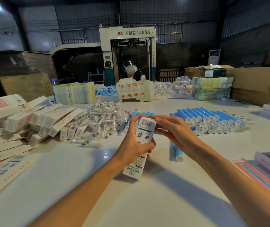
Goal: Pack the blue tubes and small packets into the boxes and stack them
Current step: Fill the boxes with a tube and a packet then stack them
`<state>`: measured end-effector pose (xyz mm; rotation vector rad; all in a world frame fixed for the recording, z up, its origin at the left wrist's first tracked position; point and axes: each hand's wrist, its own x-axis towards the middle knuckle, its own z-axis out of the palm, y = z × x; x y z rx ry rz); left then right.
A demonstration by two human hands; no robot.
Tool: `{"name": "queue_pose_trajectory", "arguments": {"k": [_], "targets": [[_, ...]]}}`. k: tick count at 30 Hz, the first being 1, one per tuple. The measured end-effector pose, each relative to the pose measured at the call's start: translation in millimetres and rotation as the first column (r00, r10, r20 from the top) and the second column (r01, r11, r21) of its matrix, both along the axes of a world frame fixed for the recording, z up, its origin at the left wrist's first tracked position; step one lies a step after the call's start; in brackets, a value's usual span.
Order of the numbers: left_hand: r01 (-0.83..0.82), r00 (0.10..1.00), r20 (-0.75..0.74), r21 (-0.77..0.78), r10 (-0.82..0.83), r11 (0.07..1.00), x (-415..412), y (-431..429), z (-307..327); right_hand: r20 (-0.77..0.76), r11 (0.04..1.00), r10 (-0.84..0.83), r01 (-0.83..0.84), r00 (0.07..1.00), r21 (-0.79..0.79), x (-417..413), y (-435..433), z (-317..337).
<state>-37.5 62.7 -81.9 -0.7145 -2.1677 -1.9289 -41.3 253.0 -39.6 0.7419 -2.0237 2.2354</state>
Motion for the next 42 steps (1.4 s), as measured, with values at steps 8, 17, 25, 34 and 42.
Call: {"name": "queue_pose_trajectory", "arguments": {"k": [8,17,25,34,42], "targets": [[-0.085,0.996,-0.033,0.063,0.088,0.994,2,-1,0,-0.257,0.983,-0.157,0.176,0.954,0.049,0,-22,-20],[-0.116,0.992,-0.033,0.098,0.119,0.988,4,3,1,-0.138,0.991,-0.136,0.135,0.981,-0.019,-1,-33,-32],[-0.303,0.949,0.009,0.283,0.314,0.91,8,2,-1,0.165,0.996,0.076,-0.081,0.983,0.024,22,-62,-44],[-0.221,0.975,0.049,0.17,0.216,0.96,-3,0,-8,0.037,0.943,-0.112,0.094,0.993,0.318,45,-57,-24],[-0.295,0.949,-0.16,-0.148,0.271,0.944,-11,-1,-17,-0.486,0.327,-0.48,0.663,0.73,0.673,77,61,0]]}}
